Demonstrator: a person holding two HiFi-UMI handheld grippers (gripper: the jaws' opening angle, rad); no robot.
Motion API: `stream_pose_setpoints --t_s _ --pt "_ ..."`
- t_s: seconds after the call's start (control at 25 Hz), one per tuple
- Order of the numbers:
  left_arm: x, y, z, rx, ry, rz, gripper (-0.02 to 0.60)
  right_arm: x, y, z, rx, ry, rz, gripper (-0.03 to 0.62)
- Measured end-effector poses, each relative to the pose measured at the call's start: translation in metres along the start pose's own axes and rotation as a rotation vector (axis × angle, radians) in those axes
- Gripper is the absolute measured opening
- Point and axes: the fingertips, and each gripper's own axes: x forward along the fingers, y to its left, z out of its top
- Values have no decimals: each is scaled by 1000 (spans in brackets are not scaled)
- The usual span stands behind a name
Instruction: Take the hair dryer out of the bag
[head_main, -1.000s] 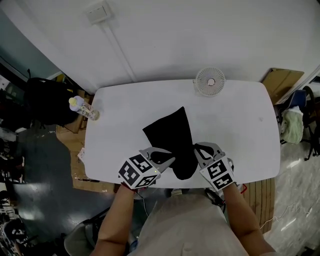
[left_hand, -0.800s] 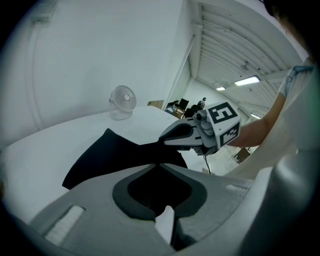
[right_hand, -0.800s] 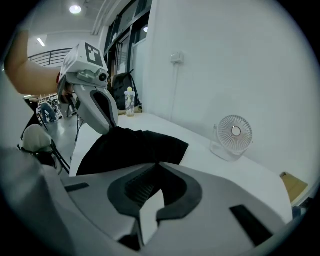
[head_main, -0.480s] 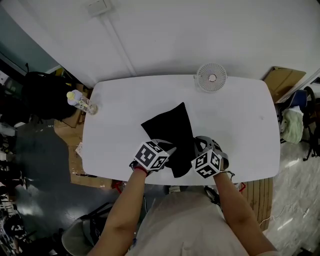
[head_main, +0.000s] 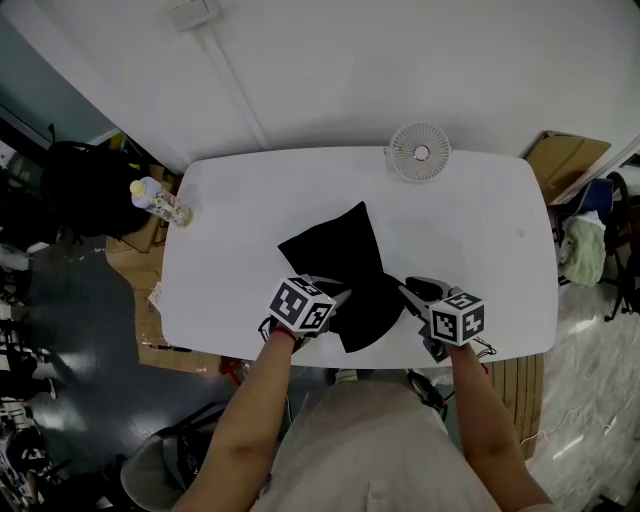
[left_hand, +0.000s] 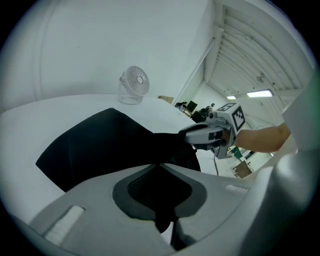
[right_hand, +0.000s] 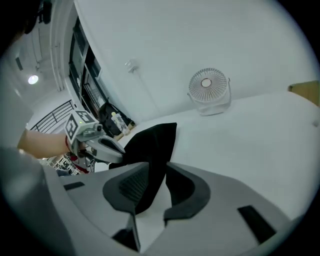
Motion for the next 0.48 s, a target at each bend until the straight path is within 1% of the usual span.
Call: stream_pose_setpoints --t_s 0.08,0.16,0.24,0.32,0.36,0.4,0.48 --pt "1 0 2 -4 -4 -4 26 -9 5 -3 1 -17 4 110" --pt "3 0 3 -8 -4 -2 26 -15 7 -13 66 -11 42 102" --pt "3 0 3 -15 -4 2 26 -21 12 -29 162 32 139 92" --pt "3 0 2 -24 -4 10 26 -34 16 -35 219 50 229 97" --pt "2 1 2 -29 -5 15 26 -43 17 -30 219 21 247 91" --pt "2 1 2 -34 -5 18 26 -52 16 -19 208 -39 245 73" --pt "2 1 3 -44 -7 21 26 -72 17 12 181 -202 237 52"
